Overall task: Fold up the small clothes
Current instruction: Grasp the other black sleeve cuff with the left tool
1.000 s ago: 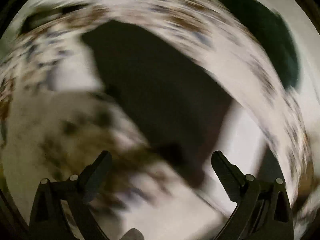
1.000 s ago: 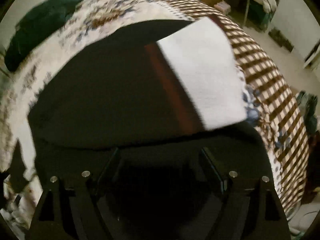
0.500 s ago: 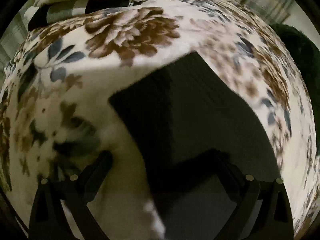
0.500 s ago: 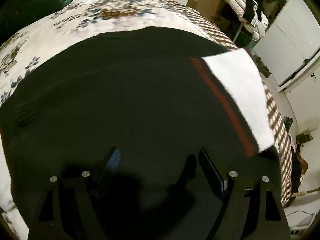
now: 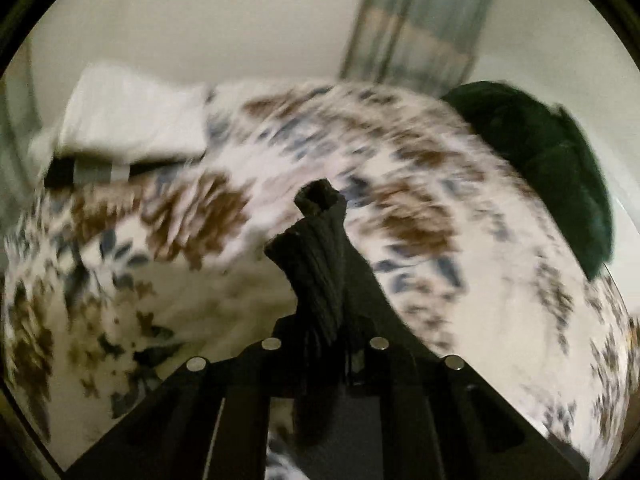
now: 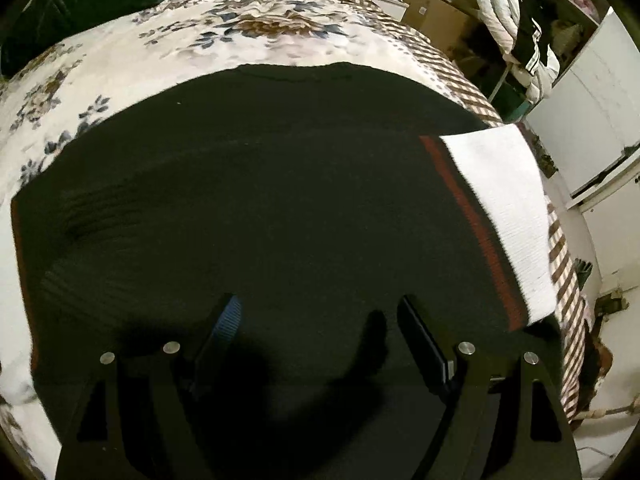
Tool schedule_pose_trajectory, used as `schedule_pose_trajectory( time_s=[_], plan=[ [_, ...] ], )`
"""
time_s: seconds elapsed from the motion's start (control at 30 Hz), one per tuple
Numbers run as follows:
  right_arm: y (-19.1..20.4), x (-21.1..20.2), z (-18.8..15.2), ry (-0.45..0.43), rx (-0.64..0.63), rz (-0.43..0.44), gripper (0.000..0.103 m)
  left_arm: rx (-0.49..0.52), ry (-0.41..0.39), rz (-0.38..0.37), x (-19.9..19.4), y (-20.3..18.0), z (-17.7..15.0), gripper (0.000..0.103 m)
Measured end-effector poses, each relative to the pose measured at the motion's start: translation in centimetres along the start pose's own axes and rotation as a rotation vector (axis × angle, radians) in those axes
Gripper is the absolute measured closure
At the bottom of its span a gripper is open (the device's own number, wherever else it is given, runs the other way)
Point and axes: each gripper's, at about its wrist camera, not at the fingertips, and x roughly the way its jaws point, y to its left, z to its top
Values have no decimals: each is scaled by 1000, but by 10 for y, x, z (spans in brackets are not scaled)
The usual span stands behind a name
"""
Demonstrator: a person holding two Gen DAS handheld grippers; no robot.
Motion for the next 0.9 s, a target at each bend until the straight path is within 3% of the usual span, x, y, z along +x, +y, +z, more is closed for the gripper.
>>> schedule_pose_trajectory(
  time_s=[0.07, 0.2, 0.37, 0.53, 0.77, 0.9],
  plan=[
    [-9, 2, 1, 16, -1, 11, 8, 60, -35, -40, -26, -25, 1, 94],
    [-28, 2, 3, 29, -7, 27, 7, 211, -51, -118, -77, -85, -15, 94],
    [-67, -4, 8, 49, 23, 89, 7, 392, -52, -244, -136, -168, -60, 94],
    [-127, -4, 13, 62, 90, 117, 7, 555, 3, -414, -194, -262, -126, 94],
    [-234, 12, 6, 111, 222, 90, 7, 702, 121, -584, -252, -372, -222, 94],
    [-293, 23, -1, 132, 279, 53, 7, 820, 190, -668, -286, -423, -299, 94]
  ],
)
